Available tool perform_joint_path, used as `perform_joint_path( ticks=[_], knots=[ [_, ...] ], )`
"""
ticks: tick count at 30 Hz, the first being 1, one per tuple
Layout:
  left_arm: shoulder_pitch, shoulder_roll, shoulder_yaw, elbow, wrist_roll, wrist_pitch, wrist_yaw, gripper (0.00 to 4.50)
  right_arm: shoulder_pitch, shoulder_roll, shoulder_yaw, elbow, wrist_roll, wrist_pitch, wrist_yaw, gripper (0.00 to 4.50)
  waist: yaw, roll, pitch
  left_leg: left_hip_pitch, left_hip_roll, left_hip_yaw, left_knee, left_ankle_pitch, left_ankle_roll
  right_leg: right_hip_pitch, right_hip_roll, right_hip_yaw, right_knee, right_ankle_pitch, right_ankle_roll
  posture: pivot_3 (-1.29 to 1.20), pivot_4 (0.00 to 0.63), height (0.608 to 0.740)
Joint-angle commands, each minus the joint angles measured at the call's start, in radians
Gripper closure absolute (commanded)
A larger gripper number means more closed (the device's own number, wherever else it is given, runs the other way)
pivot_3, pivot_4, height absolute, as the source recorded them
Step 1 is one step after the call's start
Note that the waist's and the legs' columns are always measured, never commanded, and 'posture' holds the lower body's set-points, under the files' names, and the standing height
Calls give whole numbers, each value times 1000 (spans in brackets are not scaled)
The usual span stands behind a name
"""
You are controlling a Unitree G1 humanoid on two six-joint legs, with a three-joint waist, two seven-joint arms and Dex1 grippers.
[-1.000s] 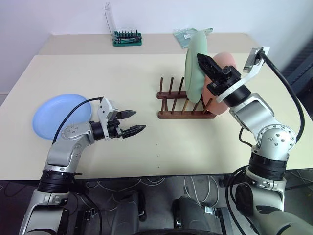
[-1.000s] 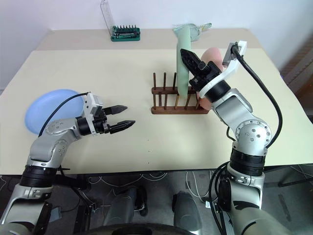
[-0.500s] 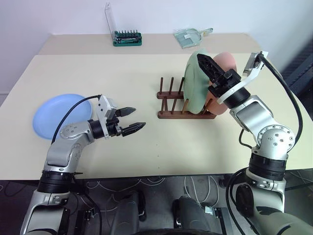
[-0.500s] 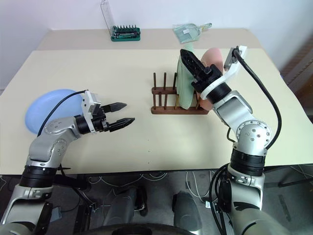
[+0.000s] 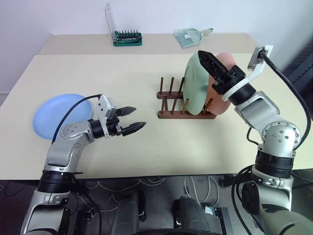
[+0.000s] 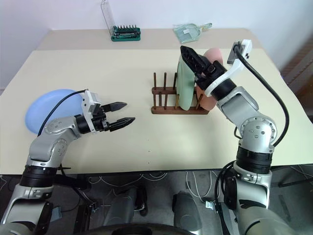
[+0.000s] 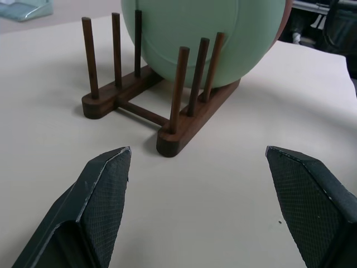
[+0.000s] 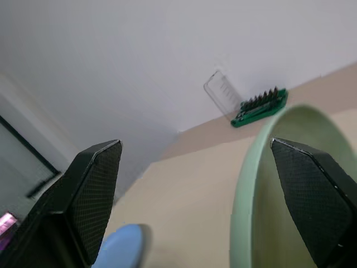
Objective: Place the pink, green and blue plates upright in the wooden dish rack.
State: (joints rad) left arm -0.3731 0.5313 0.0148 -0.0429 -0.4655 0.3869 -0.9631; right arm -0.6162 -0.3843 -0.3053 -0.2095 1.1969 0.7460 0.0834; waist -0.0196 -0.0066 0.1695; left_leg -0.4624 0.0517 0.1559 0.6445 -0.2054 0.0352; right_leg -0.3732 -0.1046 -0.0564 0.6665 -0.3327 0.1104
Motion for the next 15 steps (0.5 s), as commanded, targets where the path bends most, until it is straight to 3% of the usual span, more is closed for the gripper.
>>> perform_joint_path(
  ticks=[1,6,8,11,15],
  knots=[
    [-21,-2,6,-18,-4,-15,-4,493,-35,-32,-8,-42,-42,-31,38,181,0,0,0,0,0,0,0,0,0,0,0,0,0,0,0,0,150,732],
    [-33,-11,38,6,0,-32,33,493,-97,-111,25,-93,-139,-56,122,181,0,1,1,0,0,0,0,0,0,0,0,0,0,0,0,0,150,732],
    [-86,-32,89,86,73,-92,186,8,-129,-203,130,-154,-273,-78,223,140,1,3,2,0,0,0,0,0,0,-1,0,0,0,0,0,0,150,732],
    [-164,-37,186,178,108,-68,394,8,-152,-293,299,-195,-481,-138,328,140,-3,1,2,0,0,0,0,0,0,-1,0,0,0,0,0,0,150,732],
    [-234,-7,305,239,141,-14,613,8,-169,-306,438,-168,-664,-215,411,140,-8,-1,1,0,0,0,0,0,0,-1,0,0,0,0,0,0,150,732]
  ],
)
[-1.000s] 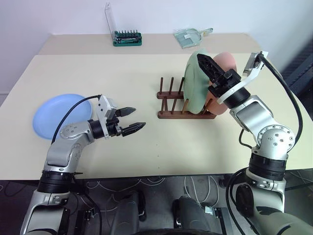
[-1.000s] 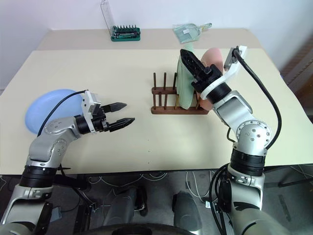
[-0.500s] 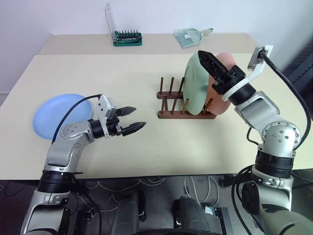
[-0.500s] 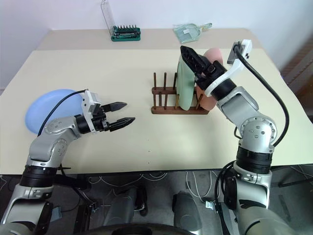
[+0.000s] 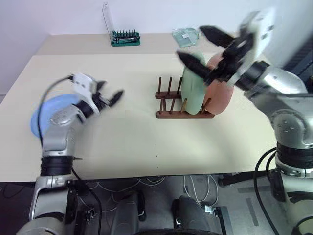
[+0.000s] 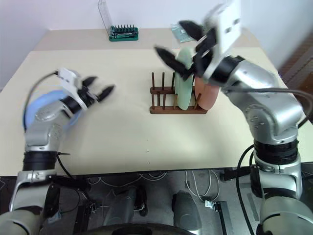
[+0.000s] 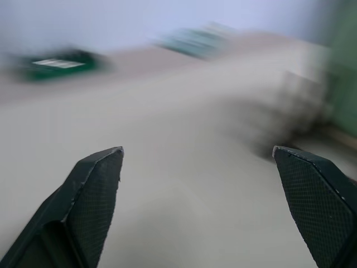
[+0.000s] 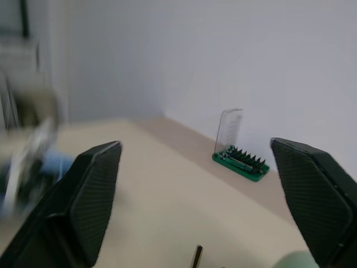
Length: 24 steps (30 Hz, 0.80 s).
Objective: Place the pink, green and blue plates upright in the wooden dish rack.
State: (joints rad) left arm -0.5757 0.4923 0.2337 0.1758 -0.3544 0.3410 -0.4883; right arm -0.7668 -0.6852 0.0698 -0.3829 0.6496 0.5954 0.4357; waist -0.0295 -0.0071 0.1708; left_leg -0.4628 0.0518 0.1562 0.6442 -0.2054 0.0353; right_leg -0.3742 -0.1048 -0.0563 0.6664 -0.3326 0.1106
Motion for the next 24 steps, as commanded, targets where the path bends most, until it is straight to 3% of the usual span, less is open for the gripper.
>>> perform_joint_path(
  ticks=[1,6,13,24],
  knots=[
    [-43,49,111,35,42,52,185,8,-20,-2,90,12,-151,-84,82,140,3,-1,1,0,0,0,0,0,0,0,0,0,0,0,0,0,150,732],
    [-67,207,225,196,167,213,480,8,-25,50,144,68,-241,-153,163,140,-11,-4,3,0,0,1,0,0,0,-1,1,0,1,0,0,0,150,732],
    [-8,316,301,309,129,403,448,8,-34,113,141,103,-303,-180,225,140,-4,-7,2,0,0,1,1,0,-1,-1,0,-1,0,0,0,0,150,732],
    [76,271,262,275,90,491,338,8,-10,162,127,93,-343,-174,245,140,-3,-8,2,1,0,1,0,-1,-4,-4,0,-1,1,0,0,0,150,732]
  ],
)
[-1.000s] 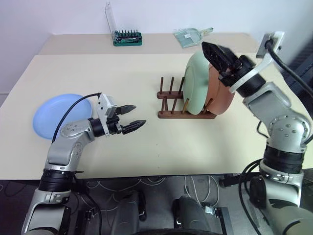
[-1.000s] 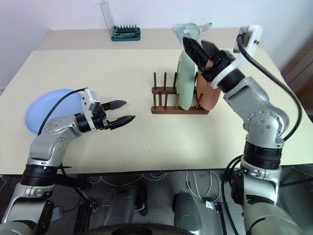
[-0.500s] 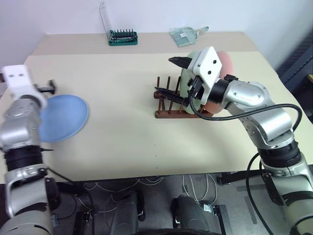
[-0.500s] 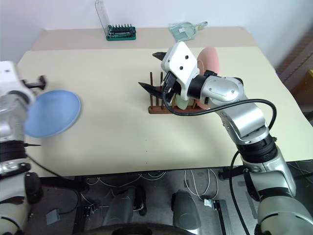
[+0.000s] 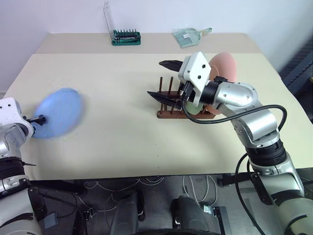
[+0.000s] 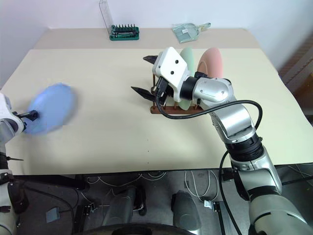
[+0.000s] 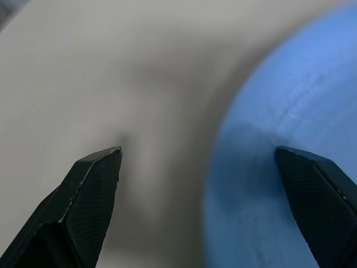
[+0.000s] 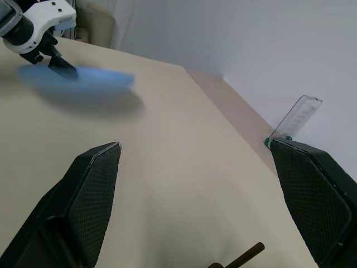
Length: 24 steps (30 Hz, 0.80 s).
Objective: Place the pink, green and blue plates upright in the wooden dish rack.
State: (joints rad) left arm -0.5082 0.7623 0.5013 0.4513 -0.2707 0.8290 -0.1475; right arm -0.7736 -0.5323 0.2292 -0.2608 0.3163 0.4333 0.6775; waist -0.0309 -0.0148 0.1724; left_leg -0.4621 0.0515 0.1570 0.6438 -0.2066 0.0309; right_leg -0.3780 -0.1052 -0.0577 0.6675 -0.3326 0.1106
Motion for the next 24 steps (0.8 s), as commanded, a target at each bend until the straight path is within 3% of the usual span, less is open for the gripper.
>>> perform_joint_path(
  ticks=[1,4,10,15,24],
  knots=[
    [9,-4,-7,0,4,1,-6,253,-1,9,-33,-31,-13,-11,3,140,-3,0,0,0,0,0,0,0,0,0,0,0,0,0,0,0,150,732],
    [4,-22,-11,-12,3,-12,-3,1302,9,9,-36,-39,-20,-10,2,140,-5,0,0,0,0,0,0,0,0,0,0,0,0,0,0,0,150,732],
    [-5,-45,-18,-40,2,-14,4,4462,17,11,-39,-46,-34,-9,1,140,-4,0,0,0,0,0,0,1,1,3,-1,0,1,0,0,0,150,732],
    [-20,-94,-11,-105,-28,-46,-6,4491,20,8,-36,-50,-50,-12,5,140,-2,0,-1,1,-1,0,0,0,0,2,-1,0,1,0,0,0,150,732],
    [-249,-388,-80,-451,-87,-262,90,4491,-19,-2,44,25,-270,-141,-24,140,19,-6,0,-4,-2,0,3,1,3,2,-2,-2,0,1,1,0,150,732]
  ],
)
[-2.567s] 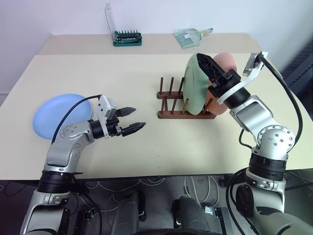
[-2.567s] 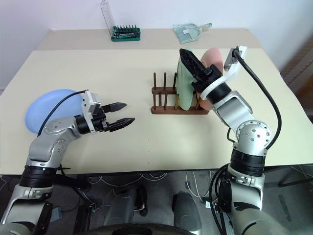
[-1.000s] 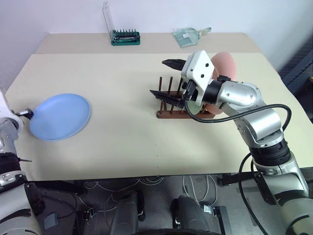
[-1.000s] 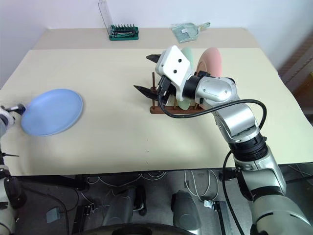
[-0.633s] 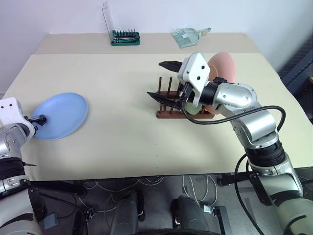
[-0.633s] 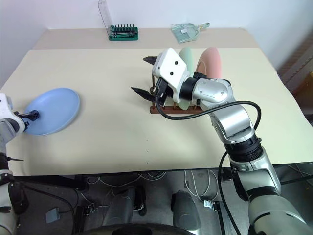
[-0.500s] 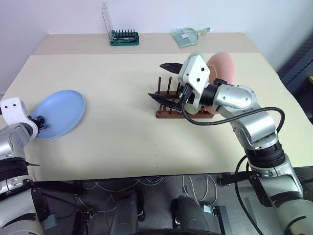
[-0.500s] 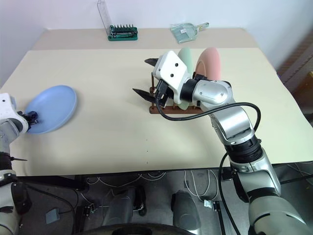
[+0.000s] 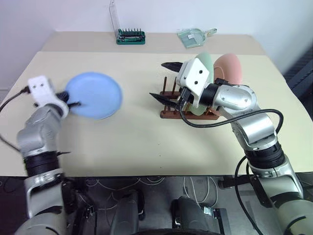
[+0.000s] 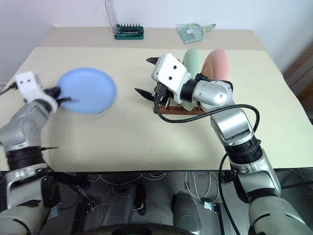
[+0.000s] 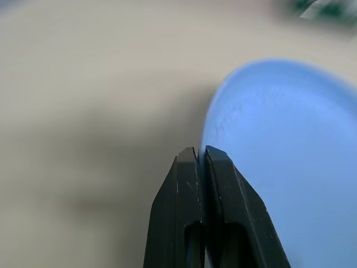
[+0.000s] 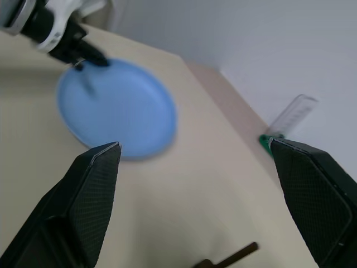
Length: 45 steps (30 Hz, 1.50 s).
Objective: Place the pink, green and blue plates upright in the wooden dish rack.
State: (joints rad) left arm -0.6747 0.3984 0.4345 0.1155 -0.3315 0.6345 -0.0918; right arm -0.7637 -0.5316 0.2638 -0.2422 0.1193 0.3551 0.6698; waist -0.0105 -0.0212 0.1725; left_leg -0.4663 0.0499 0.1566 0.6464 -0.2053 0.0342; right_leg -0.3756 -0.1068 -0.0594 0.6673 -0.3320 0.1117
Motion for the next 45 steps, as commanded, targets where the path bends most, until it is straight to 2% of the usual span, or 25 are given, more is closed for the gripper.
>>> perform_joint_path(
  ticks=[1,9,13,20,24,29,30,40,41,43,45],
  knots=[
    [-102,-40,-28,-131,-22,-74,40,4491,-32,3,14,14,-93,-78,-21,140,-4,0,0,0,0,0,0,0,0,0,0,0,0,0,0,0,150,732],
    [-175,-77,-159,-252,-23,-63,13,4491,-73,7,97,111,-379,-259,-107,140,-16,1,0,4,2,3,-1,2,-2,0,2,0,1,0,0,0,150,732],
    [-179,-67,-212,-293,-5,-73,-10,4491,-89,25,106,166,-448,-321,-140,140,-8,1,0,4,2,3,-1,1,-2,1,2,0,1,0,0,0,150,732],
    [-177,-83,-223,-332,-22,-50,-9,4491,-102,60,117,239,-513,-390,-142,140,-7,1,0,4,2,3,-1,2,-2,1,2,0,0,0,0,0,150,732],
    [-170,-85,-224,-358,-30,-27,-5,4500,-106,85,107,259,-511,-412,-132,1369,-8,1,0,4,2,3,-1,2,-2,1,2,0,0,0,0,0,150,732],
    [-165,-88,-224,-368,-38,-13,-10,4500,-99,87,107,283,-532,-437,-131,4074,-7,1,0,4,2,3,-1,2,-2,1,2,0,0,0,0,0,150,732],
    [-164,-88,-225,-369,-40,-11,-12,4500,-97,86,106,285,-538,-441,-131,4453,-8,1,0,4,2,3,0,2,-2,1,2,0,0,0,0,0,150,732],
    [-171,-125,-194,-360,-103,4,-24,4500,-83,83,99,275,-568,-447,-133,4453,-8,1,0,4,2,2,0,2,-2,1,2,0,0,0,0,0,150,732],
    [-173,-132,-184,-360,-116,5,-22,3877,-82,82,99,274,-573,-449,-136,4500,-7,1,0,4,2,2,0,2,-2,1,2,0,0,0,0,0,150,732],
    [-192,-155,-138,-365,-167,-16,-15,3110,-83,78,97,271,-583,-454,-143,4500,-7,1,0,4,2,2,0,2,-2,2,2,0,0,0,0,0,150,732],
    [-219,-171,-83,-359,-218,-39,4,2111,-86,78,93,274,-584,-458,-146,4500,-7,1,0,4,2,2,0,2,-2,1,2,0,0,0,0,0,150,732]
  ],
)
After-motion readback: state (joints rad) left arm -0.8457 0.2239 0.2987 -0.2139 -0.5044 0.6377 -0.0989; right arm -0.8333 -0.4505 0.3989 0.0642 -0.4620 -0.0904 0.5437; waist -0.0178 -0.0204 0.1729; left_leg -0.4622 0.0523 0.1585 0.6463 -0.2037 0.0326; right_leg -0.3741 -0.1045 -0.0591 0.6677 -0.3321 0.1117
